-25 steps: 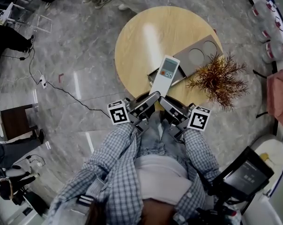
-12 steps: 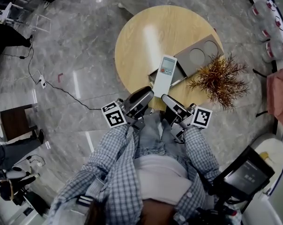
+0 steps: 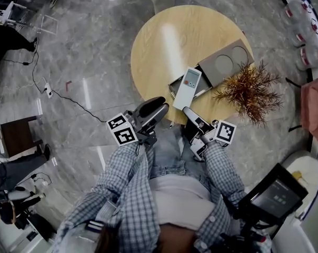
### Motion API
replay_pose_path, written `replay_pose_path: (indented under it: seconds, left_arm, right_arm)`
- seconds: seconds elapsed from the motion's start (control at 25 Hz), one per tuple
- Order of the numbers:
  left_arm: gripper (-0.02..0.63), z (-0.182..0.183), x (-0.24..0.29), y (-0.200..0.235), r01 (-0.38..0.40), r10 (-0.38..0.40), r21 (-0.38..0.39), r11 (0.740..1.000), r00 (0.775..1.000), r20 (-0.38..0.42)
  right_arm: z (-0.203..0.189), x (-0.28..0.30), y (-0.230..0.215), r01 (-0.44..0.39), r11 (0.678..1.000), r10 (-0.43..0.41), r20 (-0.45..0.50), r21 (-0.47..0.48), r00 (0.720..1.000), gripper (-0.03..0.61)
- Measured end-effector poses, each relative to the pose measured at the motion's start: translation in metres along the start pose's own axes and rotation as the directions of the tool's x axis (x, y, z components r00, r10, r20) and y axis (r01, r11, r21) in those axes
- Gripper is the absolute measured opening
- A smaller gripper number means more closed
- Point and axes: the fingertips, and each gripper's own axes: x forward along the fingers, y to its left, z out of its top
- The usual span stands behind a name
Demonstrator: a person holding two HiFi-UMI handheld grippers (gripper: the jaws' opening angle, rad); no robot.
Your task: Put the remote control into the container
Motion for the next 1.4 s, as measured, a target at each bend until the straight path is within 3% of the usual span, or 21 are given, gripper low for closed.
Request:
replay_pose_path:
  seconds: [0.12, 0.36, 0.64, 1.4]
  left_arm:
    - [0.14, 0.0, 0.006, -0.009, 0.025, -0.022, 0.065, 0.998, 0.999, -0.038]
    - [0.136, -0.002, 0.014, -0.02, 0.086, -0.078, 0.115, 0.99, 0.994, -0.071]
    - [0.012, 0.003, 0.01, -0.024, 0.097, -0.09, 0.131, 0.987, 0.994, -0.064]
    - [0.008, 0.011, -0.002, -0.026, 0.061, -0.057, 0.151, 0.987, 0.998, -0.036]
  right_arm:
    - [0.002, 0.001, -0.01, 0.015, 0.999, -0.016, 0.029, 0.051, 0.999, 0.086]
    - [0.008, -0.001, -0.034, 0.046, 0.99, -0.057, 0.079, 0.135, 0.995, 0.086]
    - [0.022, 0.003, -0.041, 0.065, 0.985, -0.087, 0.133, 0.162, 0.987, 0.086]
    - [0.047, 0.013, -0.055, 0.232, 0.958, -0.262, 0.187, 0.166, 0.947, 0.086]
